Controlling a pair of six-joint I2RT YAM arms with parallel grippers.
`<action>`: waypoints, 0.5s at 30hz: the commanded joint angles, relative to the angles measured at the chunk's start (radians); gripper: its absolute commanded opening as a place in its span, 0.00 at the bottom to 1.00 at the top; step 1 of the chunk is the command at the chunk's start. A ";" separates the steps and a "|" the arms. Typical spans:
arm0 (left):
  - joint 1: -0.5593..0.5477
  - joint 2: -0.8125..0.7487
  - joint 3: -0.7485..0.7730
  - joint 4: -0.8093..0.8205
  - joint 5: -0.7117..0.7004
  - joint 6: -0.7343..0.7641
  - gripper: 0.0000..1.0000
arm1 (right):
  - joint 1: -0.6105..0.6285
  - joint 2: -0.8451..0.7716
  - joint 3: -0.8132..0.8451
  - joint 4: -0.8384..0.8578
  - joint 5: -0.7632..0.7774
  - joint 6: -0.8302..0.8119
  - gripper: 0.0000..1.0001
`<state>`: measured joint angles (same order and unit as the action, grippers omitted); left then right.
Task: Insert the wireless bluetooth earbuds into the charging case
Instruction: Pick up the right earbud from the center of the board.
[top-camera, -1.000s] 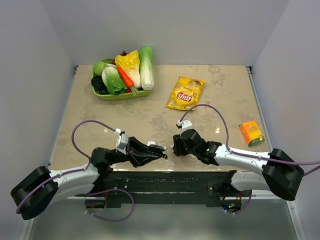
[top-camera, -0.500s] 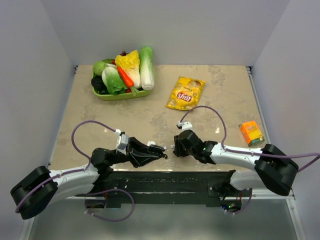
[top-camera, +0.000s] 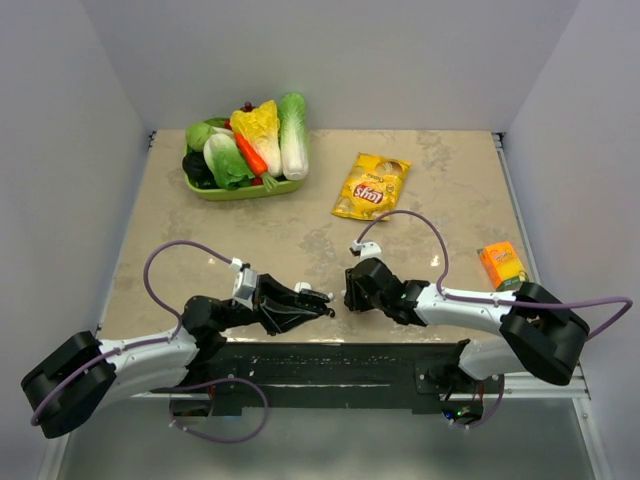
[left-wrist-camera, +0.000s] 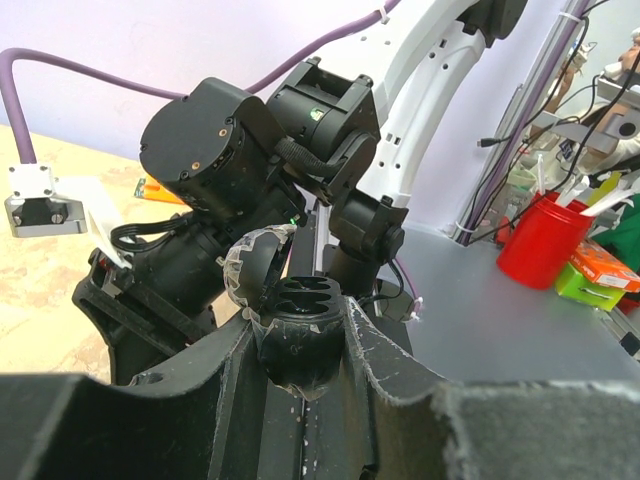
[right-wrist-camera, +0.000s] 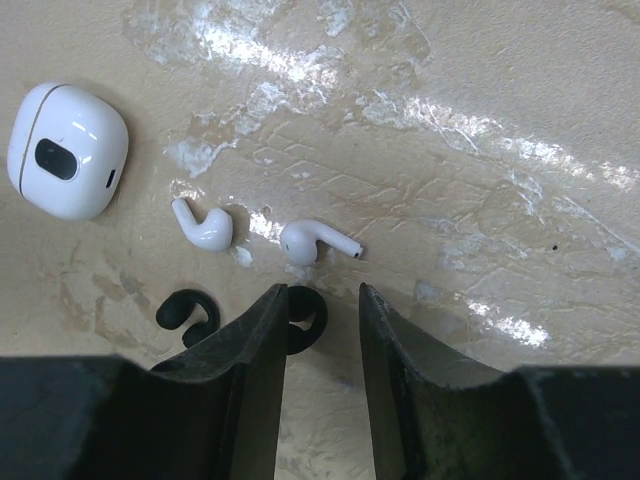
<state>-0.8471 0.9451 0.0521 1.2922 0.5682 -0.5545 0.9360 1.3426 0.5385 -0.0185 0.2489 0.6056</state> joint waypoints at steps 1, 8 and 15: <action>-0.006 0.007 -0.051 0.604 -0.008 0.031 0.00 | 0.004 0.001 0.008 -0.024 0.003 0.014 0.34; -0.009 0.012 -0.051 0.604 -0.005 0.022 0.00 | 0.006 -0.002 -0.012 -0.015 -0.039 0.036 0.34; -0.015 0.014 -0.052 0.605 -0.007 0.016 0.00 | 0.006 0.003 -0.040 0.005 -0.054 0.069 0.39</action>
<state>-0.8539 0.9565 0.0521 1.2922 0.5686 -0.5560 0.9375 1.3422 0.5270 -0.0101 0.2016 0.6418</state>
